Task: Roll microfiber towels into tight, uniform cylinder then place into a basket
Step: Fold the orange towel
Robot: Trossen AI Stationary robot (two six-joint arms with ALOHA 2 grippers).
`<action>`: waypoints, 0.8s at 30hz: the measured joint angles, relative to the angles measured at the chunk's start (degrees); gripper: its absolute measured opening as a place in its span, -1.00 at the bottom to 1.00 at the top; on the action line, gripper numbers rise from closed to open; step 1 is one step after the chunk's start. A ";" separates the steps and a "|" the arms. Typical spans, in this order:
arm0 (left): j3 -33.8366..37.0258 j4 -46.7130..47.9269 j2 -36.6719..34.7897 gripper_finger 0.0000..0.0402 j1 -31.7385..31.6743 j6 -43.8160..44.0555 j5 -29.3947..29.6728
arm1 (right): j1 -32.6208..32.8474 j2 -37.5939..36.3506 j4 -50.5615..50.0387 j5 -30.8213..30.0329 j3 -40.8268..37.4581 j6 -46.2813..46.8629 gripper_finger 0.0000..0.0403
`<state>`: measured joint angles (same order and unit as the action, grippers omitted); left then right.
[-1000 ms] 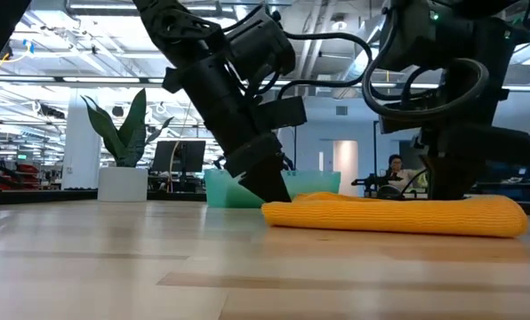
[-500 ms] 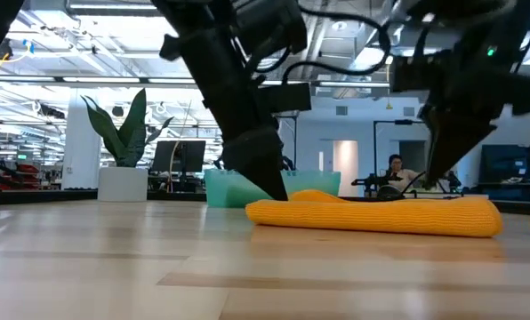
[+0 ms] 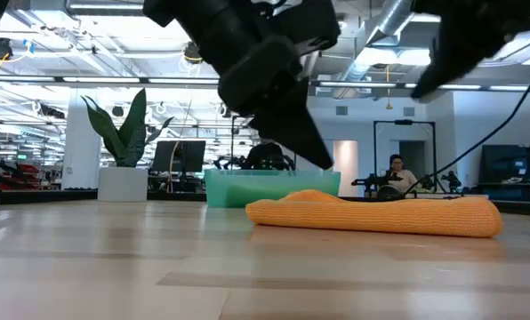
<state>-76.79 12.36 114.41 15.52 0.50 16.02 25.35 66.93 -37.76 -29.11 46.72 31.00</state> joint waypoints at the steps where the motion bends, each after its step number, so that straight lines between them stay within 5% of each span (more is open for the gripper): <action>1: 0.13 -0.49 0.00 -0.33 0.13 0.07 -0.15 | -0.10 -1.51 -0.03 -1.18 0.00 -0.02 -0.86; 10: 0.06 -2.77 5.51 -0.33 -1.64 0.58 -0.35 | -0.30 -11.05 -0.16 -9.62 -0.08 -1.17 -0.86; 18: -0.05 -1.66 6.47 -0.33 -2.54 0.15 -2.18 | 1.72 -9.29 -0.41 -9.71 -0.20 -0.89 -0.87; 24: -1.77 9.15 6.19 -0.33 -2.41 -4.97 0.50 | 1.53 -8.11 -0.28 -9.78 -0.17 -0.96 -0.86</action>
<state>-78.55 21.51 120.60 13.11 -4.47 16.52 26.87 58.82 -38.04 -38.89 46.54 30.04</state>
